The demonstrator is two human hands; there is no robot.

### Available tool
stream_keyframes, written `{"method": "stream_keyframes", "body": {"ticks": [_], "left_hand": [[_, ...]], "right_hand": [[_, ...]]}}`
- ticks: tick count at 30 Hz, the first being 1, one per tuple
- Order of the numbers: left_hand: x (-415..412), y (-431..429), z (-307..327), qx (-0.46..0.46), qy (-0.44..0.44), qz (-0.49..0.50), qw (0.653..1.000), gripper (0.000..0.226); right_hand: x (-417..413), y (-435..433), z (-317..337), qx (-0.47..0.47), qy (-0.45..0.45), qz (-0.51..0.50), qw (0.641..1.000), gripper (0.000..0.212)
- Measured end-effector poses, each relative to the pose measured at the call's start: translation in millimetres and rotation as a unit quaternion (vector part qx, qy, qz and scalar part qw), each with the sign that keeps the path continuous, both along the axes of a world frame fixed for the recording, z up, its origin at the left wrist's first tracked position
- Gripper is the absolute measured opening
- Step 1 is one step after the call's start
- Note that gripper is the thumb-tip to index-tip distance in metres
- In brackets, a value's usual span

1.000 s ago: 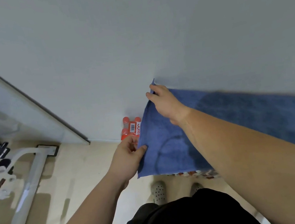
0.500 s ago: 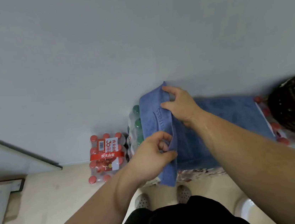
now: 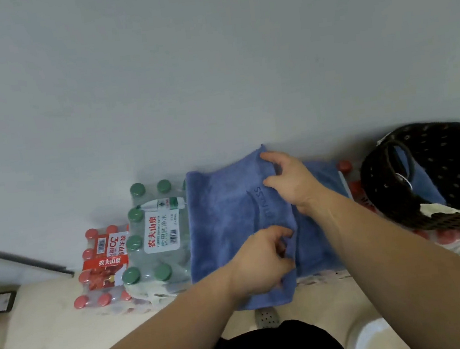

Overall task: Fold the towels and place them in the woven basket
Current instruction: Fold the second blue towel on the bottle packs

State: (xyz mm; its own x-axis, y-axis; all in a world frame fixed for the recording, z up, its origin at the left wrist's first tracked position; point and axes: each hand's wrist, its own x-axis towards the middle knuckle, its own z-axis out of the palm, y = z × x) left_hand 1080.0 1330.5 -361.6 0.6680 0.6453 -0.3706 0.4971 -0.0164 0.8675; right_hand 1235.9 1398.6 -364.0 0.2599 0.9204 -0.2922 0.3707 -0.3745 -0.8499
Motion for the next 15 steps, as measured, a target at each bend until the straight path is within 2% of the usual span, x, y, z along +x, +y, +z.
{"method": "stream_keyframes", "body": {"ticks": [3, 8, 12, 15], "left_hand": [[23, -7, -17, 0.039, 0.065, 0.013, 0.997, 0.022], [30, -21, -29, 0.027, 0.110, 0.079, 0.990, 0.030], [29, -26, -15, -0.009, 0.089, 0.101, 0.991, 0.034], [36, -27, 0, -0.066, 0.020, 0.087, 0.994, 0.052]], "right_hand": [[19, -7, -19, -0.045, -0.019, 0.059, 0.997, 0.069], [30, -13, -35, -0.047, 0.000, 0.109, 0.993, 0.075], [39, -16, -29, -0.008, 0.020, 0.112, 0.994, 0.073], [54, -17, -22, 0.010, 0.045, 0.106, 0.993, 0.075]]}}
